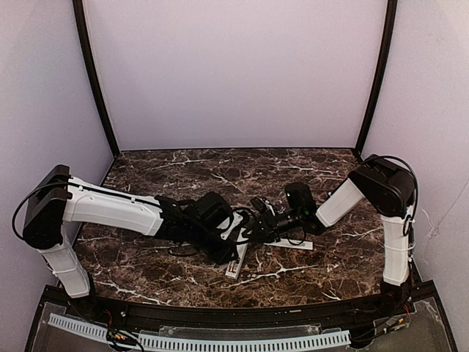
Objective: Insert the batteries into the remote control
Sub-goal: Press the battery in the battery compartment.
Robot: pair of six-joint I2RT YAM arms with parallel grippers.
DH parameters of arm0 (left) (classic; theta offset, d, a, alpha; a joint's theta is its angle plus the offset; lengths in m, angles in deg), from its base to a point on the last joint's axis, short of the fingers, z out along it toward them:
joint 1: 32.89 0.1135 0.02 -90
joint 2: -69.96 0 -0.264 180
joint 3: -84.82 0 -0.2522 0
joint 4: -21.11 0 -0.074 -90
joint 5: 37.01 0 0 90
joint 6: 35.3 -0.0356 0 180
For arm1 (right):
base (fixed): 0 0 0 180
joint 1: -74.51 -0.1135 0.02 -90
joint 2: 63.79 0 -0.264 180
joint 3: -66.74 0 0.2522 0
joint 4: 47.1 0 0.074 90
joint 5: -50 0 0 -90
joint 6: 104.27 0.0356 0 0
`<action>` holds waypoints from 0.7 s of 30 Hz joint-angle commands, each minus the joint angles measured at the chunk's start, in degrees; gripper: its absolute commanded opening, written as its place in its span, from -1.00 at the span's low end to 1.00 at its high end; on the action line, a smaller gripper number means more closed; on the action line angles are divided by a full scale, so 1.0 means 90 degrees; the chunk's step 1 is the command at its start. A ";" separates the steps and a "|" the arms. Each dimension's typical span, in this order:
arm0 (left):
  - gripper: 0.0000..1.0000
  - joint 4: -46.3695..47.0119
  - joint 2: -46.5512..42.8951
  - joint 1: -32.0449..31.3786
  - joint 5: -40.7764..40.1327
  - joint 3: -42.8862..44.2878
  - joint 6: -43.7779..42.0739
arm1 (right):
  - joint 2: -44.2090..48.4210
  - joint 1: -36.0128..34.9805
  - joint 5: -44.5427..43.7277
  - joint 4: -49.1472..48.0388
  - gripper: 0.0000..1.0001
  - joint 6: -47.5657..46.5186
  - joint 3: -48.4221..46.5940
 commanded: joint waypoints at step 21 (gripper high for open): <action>-0.93 -0.0633 0.0231 0.0021 0.0259 0.0219 -0.0754 | 0.0113 0.0018 -0.0164 0.0024 -1.00 -0.0177 0.0043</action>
